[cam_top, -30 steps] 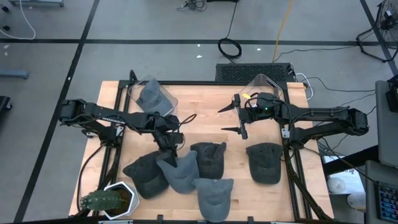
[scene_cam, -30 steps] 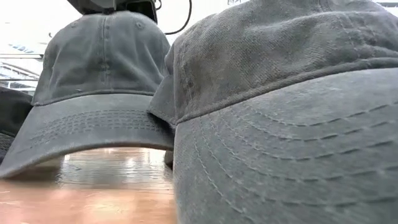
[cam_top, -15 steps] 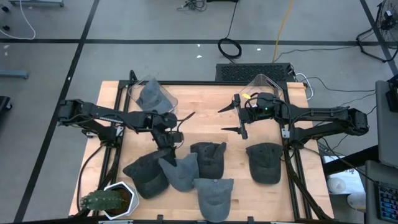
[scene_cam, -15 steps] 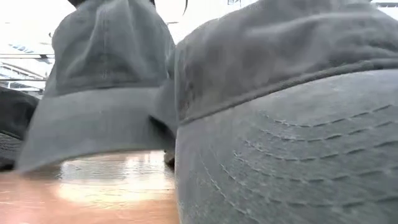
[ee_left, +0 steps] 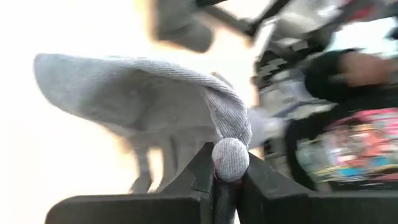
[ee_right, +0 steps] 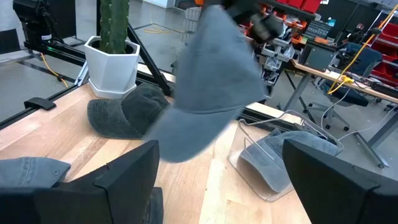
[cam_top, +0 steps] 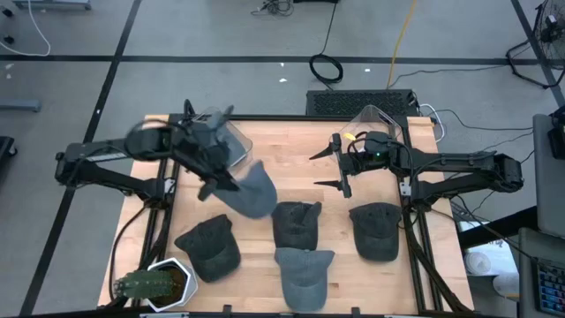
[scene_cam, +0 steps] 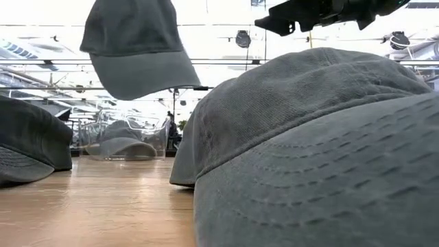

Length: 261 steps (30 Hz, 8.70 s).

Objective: Pick & Place hat
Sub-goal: Put the left blue cap into the left transparent bin, then put the blue cap into the left transparent bin

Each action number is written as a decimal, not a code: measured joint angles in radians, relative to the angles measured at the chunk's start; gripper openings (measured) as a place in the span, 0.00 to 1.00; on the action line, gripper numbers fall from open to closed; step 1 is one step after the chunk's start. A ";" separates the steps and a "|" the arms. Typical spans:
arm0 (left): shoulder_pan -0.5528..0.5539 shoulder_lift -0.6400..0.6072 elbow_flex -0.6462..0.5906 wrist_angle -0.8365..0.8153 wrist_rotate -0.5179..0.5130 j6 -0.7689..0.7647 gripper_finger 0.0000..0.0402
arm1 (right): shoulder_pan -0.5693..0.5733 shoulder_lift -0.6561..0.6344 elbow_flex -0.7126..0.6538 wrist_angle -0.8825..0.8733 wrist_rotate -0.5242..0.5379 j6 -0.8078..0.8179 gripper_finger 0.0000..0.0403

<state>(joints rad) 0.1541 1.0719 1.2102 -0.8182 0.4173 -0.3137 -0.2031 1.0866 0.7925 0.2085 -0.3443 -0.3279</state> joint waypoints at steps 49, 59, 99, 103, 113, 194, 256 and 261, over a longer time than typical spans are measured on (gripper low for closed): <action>0.700 0.306 0.201 -0.391 -0.061 0.444 0.08 | 0.000 0.000 0.000 -0.019 0.003 -0.017 0.82; 0.700 0.287 0.232 -0.408 -0.015 0.387 0.08 | 0.000 0.000 0.000 -0.019 0.003 -0.014 0.82; 0.697 0.288 -0.023 -0.288 -0.558 0.166 0.08 | 0.000 0.000 0.000 -0.019 0.006 0.001 0.82; 0.697 0.288 -0.023 -0.291 -0.549 0.153 0.10 | 0.000 0.000 0.000 -0.019 0.006 0.001 0.82; 0.697 0.285 -0.004 -0.388 -0.584 0.148 0.57 | 0.000 0.000 0.000 -0.019 0.006 0.002 0.82; 0.565 0.638 0.009 -0.111 -0.667 0.074 0.00 | 0.000 0.000 0.000 -0.038 0.006 0.001 0.82; 0.352 0.736 0.005 -0.207 -0.644 0.049 0.00 | 0.000 0.000 0.000 -0.052 0.007 0.005 0.82; 0.346 0.649 0.003 -0.213 -0.632 0.049 0.00 | 0.000 0.000 0.000 -0.055 0.007 0.005 0.82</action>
<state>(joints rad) 0.5000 1.7209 1.2133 -1.0308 -0.2143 -0.2644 -0.2034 1.0870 0.7925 0.1539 -0.3374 -0.3225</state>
